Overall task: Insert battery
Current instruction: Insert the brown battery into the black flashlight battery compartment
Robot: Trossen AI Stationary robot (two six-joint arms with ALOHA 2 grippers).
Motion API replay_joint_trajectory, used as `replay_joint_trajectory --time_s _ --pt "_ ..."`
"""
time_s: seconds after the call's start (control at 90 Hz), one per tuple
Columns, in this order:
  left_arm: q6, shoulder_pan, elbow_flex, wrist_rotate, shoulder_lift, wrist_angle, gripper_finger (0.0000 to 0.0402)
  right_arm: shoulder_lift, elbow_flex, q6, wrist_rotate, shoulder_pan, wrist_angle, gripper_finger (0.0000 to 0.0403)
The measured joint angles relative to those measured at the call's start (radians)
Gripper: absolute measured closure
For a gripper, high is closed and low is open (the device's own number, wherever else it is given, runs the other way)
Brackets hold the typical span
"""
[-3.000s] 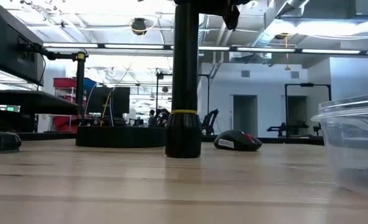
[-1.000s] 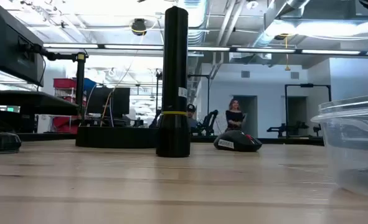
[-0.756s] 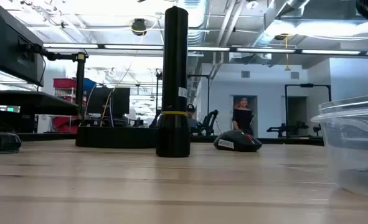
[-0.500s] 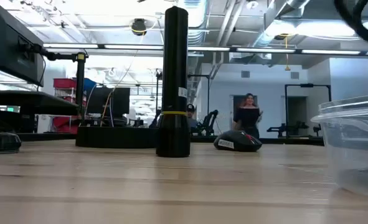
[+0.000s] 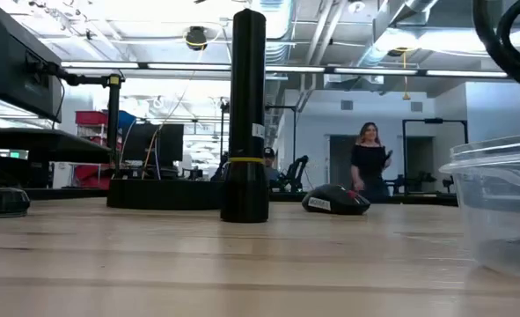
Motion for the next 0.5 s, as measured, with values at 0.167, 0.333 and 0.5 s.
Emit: replay_joint_trajectory --time_s 0.167,0.333,0.5 --pt "0.000 0.000 0.000 0.000 0.000 0.000 0.0402 -0.159 0.059 -0.009 -0.099 0.001 -0.068 0.0381" --pt "0.005 0.000 0.000 0.000 0.000 0.000 0.0402 -0.315 0.090 0.012 -0.105 0.001 -0.088 0.0381" --pt "0.010 0.000 0.000 0.000 0.000 0.014 0.0402 -0.418 0.122 -0.032 0.055 -0.033 0.046 0.0381"
